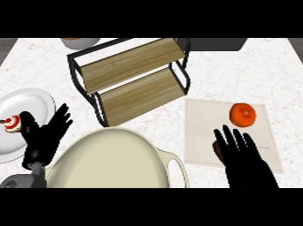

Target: Pick the sweet potato from the placemat and place it in the tiered shelf

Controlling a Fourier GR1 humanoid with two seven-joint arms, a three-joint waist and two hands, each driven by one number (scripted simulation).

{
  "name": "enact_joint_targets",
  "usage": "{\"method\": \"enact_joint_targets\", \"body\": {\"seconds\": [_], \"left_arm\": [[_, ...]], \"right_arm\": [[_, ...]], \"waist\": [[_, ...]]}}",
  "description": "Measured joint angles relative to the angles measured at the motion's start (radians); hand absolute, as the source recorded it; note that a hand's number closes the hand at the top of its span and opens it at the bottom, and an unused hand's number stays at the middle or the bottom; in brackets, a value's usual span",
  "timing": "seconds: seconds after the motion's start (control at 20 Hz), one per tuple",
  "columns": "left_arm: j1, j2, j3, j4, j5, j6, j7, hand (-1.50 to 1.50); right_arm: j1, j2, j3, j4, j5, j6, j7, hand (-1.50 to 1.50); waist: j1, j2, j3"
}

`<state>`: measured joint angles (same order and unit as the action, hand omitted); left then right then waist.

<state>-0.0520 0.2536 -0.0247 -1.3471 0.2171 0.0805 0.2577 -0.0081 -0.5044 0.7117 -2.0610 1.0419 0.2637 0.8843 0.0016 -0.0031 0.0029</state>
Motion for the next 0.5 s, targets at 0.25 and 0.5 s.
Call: {"method": "enact_joint_targets", "body": {"seconds": [0.25, 0.5], "left_arm": [[-0.001, -0.011, 0.012, -0.015, -0.014, -0.005, 0.023, 0.00], [0.003, -0.008, 0.034, -0.028, -0.018, -0.028, 0.049, 0.00]], "right_arm": [[0.005, 0.038, -0.026, 0.062, 0.072, -0.019, -0.035, -1.50], [0.050, 0.072, -0.028, 0.116, 0.143, -0.065, -0.075, -1.50]], "waist": [[-0.001, 0.001, -0.001], [-0.002, 0.001, -0.002]]}}
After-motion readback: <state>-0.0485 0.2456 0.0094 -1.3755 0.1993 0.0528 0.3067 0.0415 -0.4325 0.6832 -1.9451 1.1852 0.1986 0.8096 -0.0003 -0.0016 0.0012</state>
